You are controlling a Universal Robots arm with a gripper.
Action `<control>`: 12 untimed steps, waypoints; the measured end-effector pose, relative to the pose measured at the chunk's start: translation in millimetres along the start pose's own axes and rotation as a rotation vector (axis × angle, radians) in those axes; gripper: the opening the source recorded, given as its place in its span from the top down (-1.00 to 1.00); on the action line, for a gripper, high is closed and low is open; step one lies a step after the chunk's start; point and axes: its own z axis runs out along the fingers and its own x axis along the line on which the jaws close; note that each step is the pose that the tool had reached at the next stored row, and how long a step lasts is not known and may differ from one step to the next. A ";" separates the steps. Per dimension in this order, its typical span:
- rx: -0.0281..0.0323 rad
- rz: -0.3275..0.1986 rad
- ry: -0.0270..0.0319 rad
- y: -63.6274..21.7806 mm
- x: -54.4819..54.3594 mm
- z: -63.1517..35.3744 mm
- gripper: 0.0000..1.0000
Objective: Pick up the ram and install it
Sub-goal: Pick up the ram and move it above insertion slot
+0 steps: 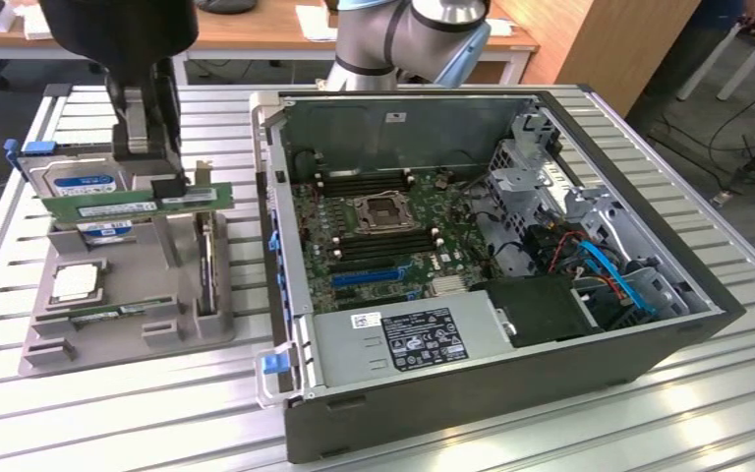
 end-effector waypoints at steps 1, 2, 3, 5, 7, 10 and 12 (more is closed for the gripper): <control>0.0000 0.000 0.0000 -1.6 0.0 0.0 0.79; 0.0000 0.000 0.0000 -3.4 0.0 -0.1 0.79; 0.0000 0.000 0.0000 -5.1 0.1 -0.1 0.79; -0.0001 0.000 0.0001 -8.4 0.2 -0.3 0.79; 0.0000 0.000 0.0000 -11.7 0.3 -0.3 0.79; 0.0000 0.000 0.0000 -16.9 0.4 -0.4 0.79; 0.0000 0.000 -0.0001 -20.3 0.5 -0.5 0.79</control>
